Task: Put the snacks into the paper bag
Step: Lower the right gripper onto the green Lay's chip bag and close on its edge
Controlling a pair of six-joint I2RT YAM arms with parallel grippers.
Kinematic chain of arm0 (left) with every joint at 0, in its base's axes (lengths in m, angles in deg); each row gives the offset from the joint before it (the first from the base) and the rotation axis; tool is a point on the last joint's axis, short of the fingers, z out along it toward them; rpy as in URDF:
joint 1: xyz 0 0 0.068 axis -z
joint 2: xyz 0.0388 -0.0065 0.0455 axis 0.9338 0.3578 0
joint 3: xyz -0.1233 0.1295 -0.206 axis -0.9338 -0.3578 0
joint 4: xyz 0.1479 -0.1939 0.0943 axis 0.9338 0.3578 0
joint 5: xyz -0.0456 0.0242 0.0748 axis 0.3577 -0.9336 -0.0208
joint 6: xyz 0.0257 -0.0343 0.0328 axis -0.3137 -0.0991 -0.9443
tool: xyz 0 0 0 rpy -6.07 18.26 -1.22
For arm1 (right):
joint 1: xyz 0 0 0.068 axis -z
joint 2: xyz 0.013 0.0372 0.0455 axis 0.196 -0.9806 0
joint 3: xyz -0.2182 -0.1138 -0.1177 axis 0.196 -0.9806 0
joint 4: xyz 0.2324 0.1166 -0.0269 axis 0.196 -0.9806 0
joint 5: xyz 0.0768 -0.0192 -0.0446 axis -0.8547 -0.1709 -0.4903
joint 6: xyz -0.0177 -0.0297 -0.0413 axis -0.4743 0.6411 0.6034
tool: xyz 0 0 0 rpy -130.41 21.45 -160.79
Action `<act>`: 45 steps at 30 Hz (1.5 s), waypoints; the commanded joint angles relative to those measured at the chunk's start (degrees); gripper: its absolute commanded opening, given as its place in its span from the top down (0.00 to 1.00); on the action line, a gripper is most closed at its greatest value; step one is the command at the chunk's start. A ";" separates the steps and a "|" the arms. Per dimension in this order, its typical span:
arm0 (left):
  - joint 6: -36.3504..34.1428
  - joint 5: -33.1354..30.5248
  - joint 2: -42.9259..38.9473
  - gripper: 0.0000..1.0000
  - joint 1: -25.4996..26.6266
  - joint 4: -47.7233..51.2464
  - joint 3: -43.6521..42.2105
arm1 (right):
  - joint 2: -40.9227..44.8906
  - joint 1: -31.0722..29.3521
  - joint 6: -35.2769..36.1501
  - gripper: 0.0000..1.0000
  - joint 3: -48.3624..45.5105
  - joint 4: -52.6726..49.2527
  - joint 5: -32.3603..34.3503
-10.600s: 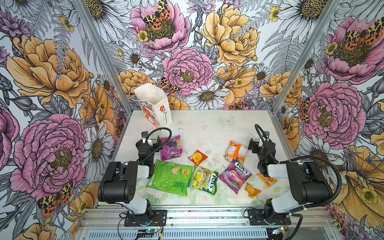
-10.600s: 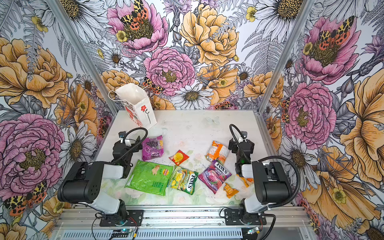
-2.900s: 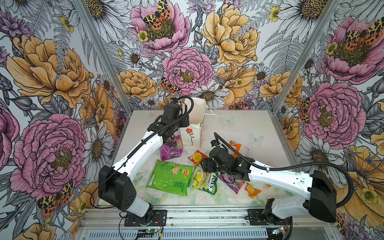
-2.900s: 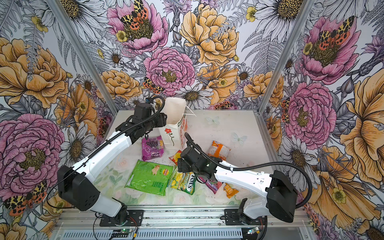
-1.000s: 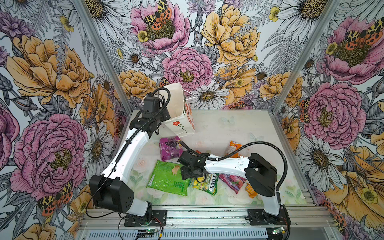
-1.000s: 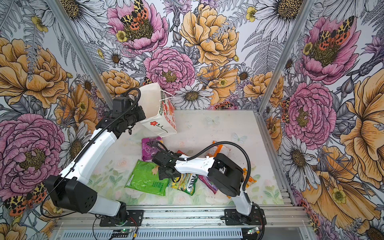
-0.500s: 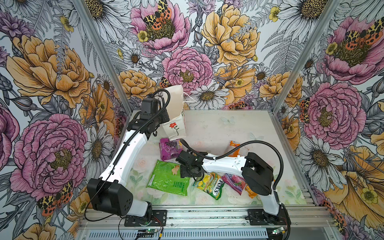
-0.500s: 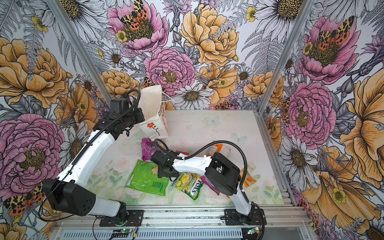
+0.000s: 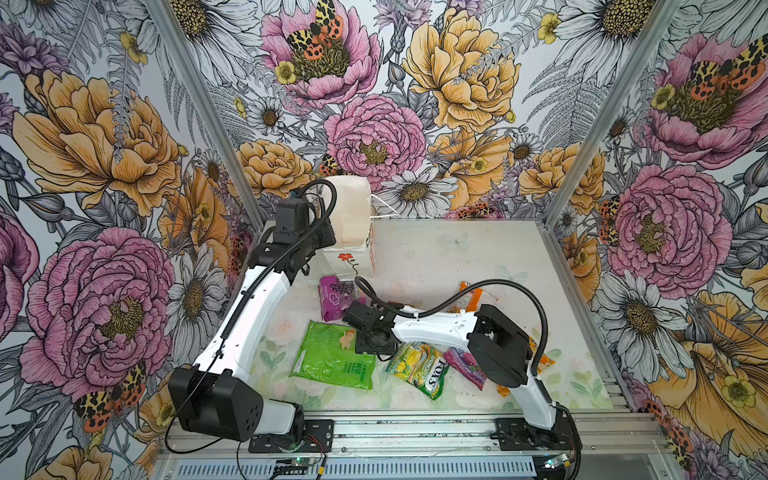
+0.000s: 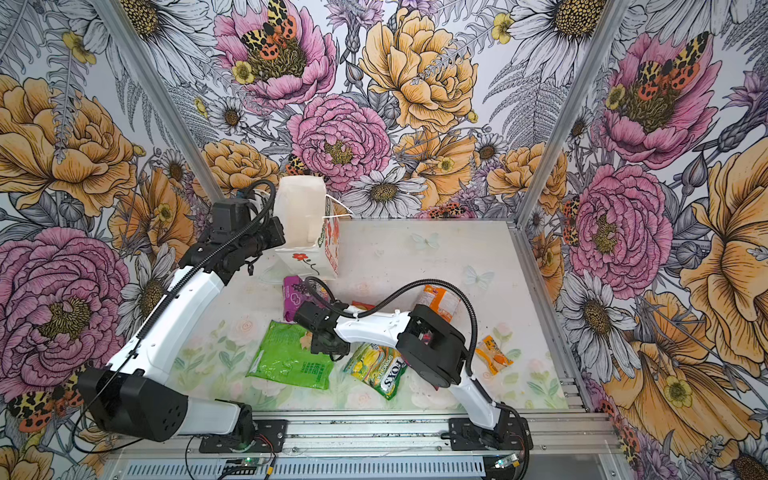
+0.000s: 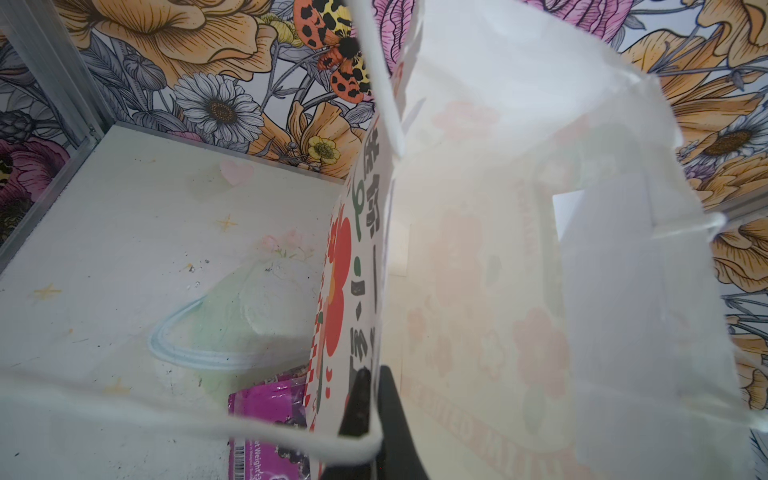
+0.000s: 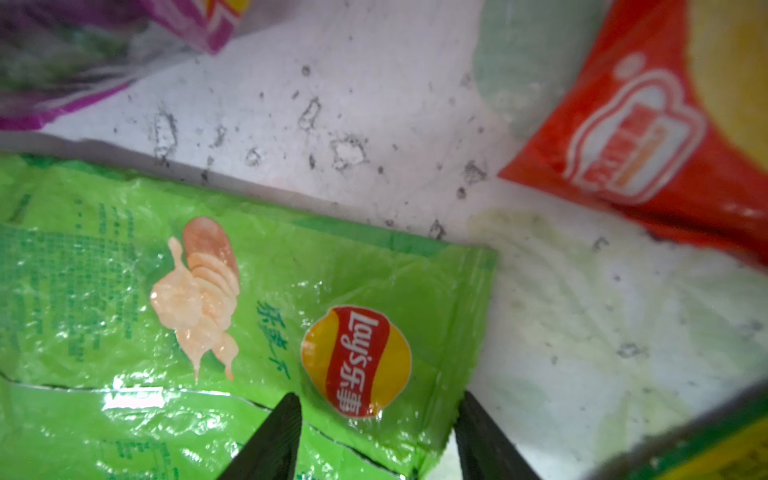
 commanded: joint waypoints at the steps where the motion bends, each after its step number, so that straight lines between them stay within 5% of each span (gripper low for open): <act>1: -0.99 1.27 -1.41 1.00 -0.90 -1.52 -0.80 | -6.18 -0.08 -1.90 0.45 -0.87 -2.23 -0.73; 18: 0.95 4.59 -1.17 1.00 -3.88 -2.49 -1.34 | -5.06 -0.11 -2.80 0.88 -1.31 -3.60 1.32; 23: 0.95 5.01 -1.14 1.00 -4.18 -2.48 -1.34 | 0.44 -1.43 -0.50 0.82 -1.18 -4.14 9.02; 28: 1.01 5.31 -1.07 1.00 -4.75 -2.44 -1.29 | -2.76 -3.20 5.78 0.56 7.36 -9.27 12.34; 35: 1.10 5.54 -0.97 1.00 -5.10 -2.49 -1.19 | -9.92 -3.32 11.50 0.36 16.15 -12.22 9.76; 36: 1.10 5.49 -0.97 1.00 -5.10 -2.42 -1.31 | -11.43 -3.18 12.49 0.18 18.03 -13.34 9.01; 37: 1.10 5.57 -0.97 1.00 -5.11 -2.42 -1.34 | -13.23 -2.90 12.28 0.16 20.63 -16.79 9.33; 42: 1.24 5.97 -0.89 1.00 -5.44 -2.53 -1.24 | -17.48 -2.28 13.68 0.12 25.91 -23.29 11.59; 45: 1.37 6.29 -0.80 1.00 -5.55 -2.58 -1.22 | -19.52 -2.32 14.09 0.18 27.33 -23.28 8.68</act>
